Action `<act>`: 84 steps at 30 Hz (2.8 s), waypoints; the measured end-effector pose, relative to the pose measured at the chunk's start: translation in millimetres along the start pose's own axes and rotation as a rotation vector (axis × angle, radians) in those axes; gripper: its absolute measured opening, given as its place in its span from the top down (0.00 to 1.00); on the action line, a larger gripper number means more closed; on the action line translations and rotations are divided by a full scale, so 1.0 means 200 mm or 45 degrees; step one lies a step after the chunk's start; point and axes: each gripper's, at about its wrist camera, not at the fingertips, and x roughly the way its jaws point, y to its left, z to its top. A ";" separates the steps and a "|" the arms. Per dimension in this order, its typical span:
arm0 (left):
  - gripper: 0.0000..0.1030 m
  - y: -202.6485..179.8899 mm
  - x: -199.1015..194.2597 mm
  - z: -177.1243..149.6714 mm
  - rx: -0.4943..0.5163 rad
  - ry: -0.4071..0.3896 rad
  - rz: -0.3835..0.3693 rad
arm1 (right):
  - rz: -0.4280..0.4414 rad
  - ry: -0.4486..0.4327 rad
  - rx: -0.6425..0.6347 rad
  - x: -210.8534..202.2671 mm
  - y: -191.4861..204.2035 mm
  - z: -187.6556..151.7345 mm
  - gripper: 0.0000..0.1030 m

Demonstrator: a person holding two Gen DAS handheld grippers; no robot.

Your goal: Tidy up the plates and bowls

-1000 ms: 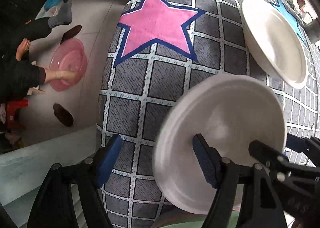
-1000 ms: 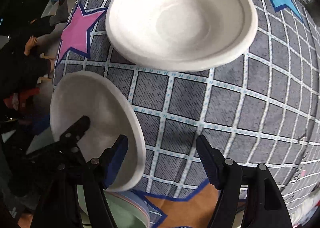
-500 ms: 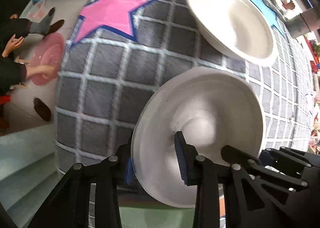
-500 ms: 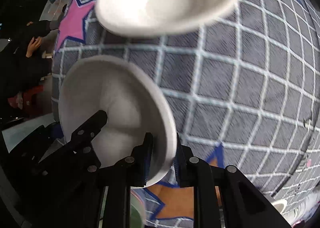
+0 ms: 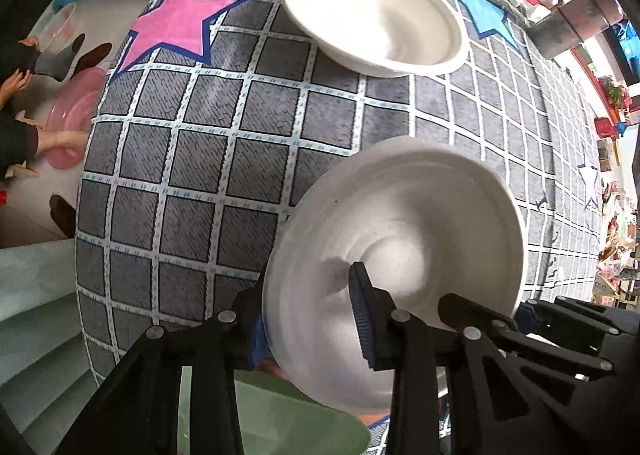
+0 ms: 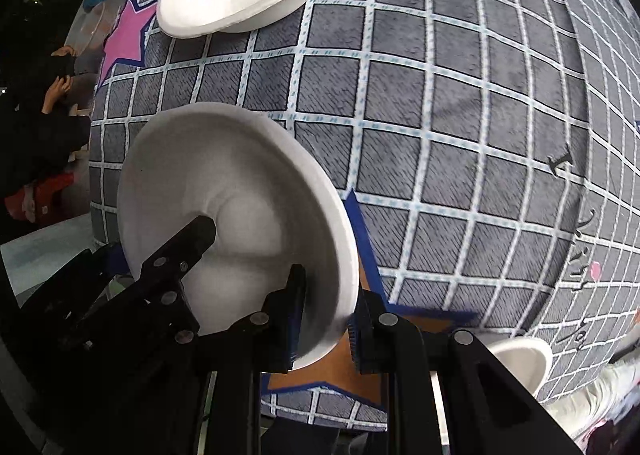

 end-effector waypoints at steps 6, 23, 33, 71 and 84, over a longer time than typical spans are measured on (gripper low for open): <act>0.63 -0.14 -0.10 -0.05 -0.015 -0.043 0.029 | 0.022 -0.022 -0.015 -0.11 -0.12 -0.04 0.78; 0.63 -0.47 -0.24 -0.26 0.011 -0.086 0.088 | 0.057 -0.057 -0.151 -0.37 -0.46 -0.27 0.78; 0.62 -0.73 -0.10 -0.49 0.126 0.011 0.088 | 0.011 0.005 -0.126 -0.32 -0.75 -0.54 0.78; 0.23 -0.21 -0.37 -1.01 -0.465 -0.174 0.242 | -0.422 -0.039 -0.514 -0.02 -0.52 -0.53 0.12; 0.23 -0.18 -0.42 -0.99 -0.491 -0.198 0.265 | -0.327 -0.033 -0.570 -0.12 -0.51 -0.53 0.12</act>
